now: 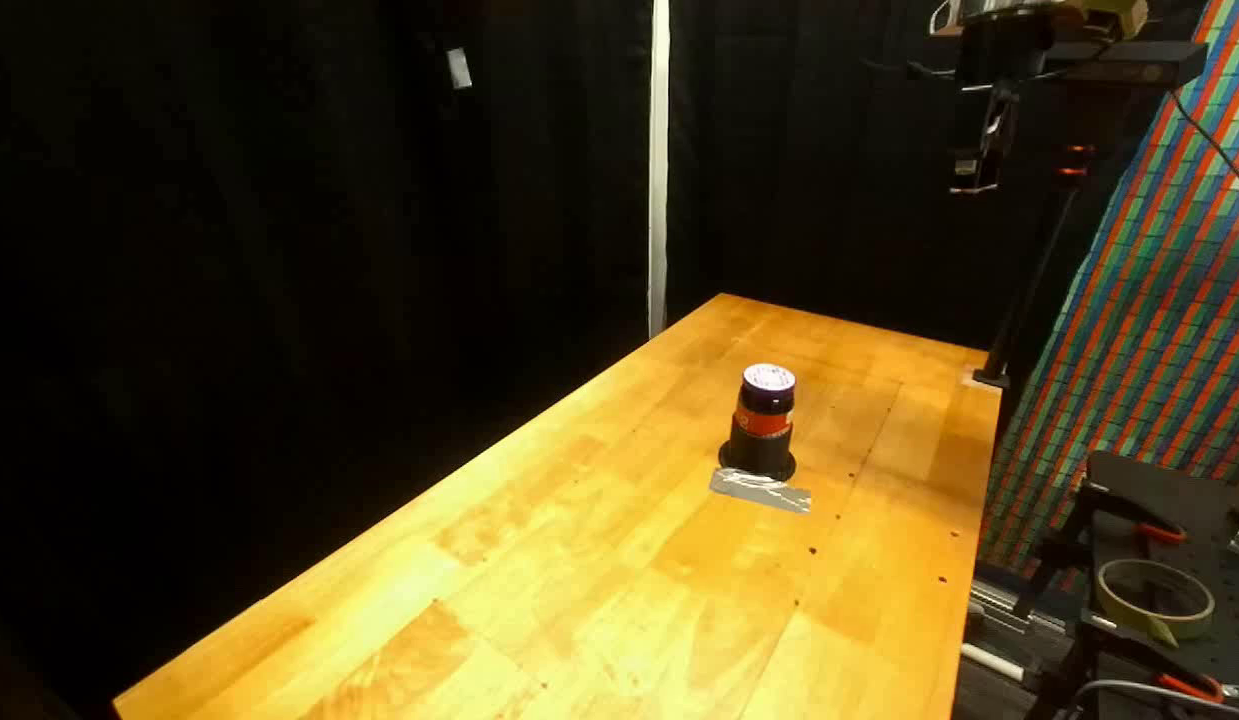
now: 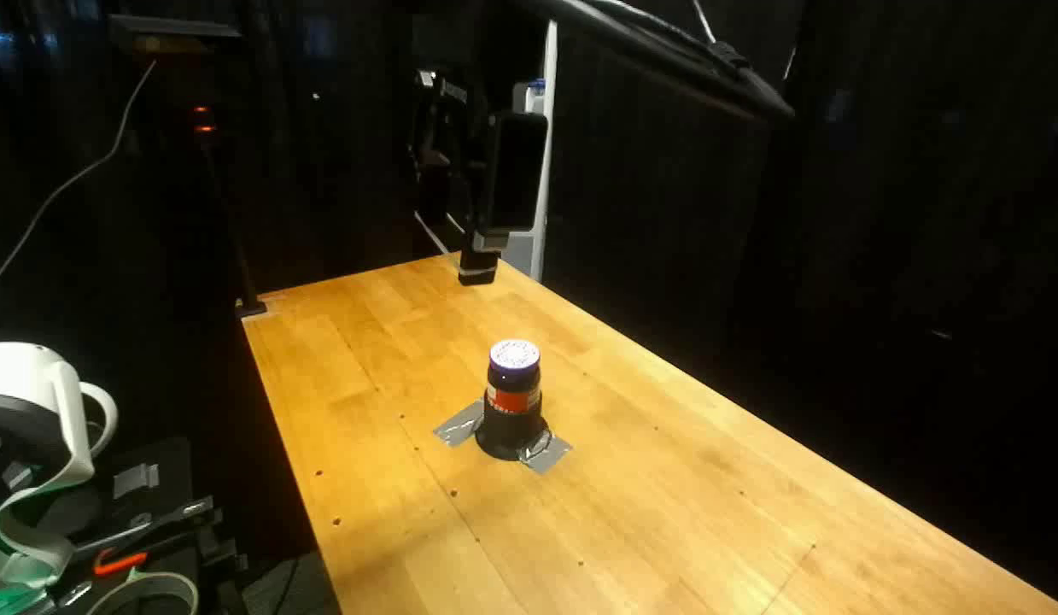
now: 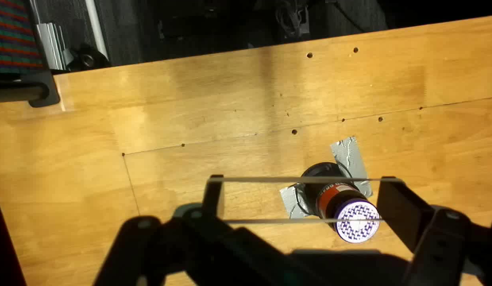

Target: Put the rubber band around the jar.

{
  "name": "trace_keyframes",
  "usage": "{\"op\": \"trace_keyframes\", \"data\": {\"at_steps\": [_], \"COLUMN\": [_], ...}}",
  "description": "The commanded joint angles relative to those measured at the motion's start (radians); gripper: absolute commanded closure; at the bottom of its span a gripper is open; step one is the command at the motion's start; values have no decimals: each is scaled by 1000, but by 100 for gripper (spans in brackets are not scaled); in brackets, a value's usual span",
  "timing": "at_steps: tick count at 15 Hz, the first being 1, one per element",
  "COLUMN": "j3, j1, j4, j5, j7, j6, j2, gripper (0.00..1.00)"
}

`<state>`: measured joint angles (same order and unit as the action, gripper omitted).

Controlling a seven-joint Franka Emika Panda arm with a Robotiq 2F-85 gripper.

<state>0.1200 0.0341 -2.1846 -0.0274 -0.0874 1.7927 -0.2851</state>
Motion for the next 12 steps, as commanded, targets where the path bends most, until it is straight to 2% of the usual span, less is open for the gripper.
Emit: {"op": "trace_keyframes", "data": {"at_steps": [1,5,8,12], "j3": [-11,-11,-104,-180], "j1": [12,12,-25,-77], "j4": [6,10,101,239], "j5": [-3,-3,38,-2], "j7": [-3,-3,162,272], "j6": [-2,-3,-3,-42], "j2": [1,-1,148,355], "gripper": [0,0,0,0]}}
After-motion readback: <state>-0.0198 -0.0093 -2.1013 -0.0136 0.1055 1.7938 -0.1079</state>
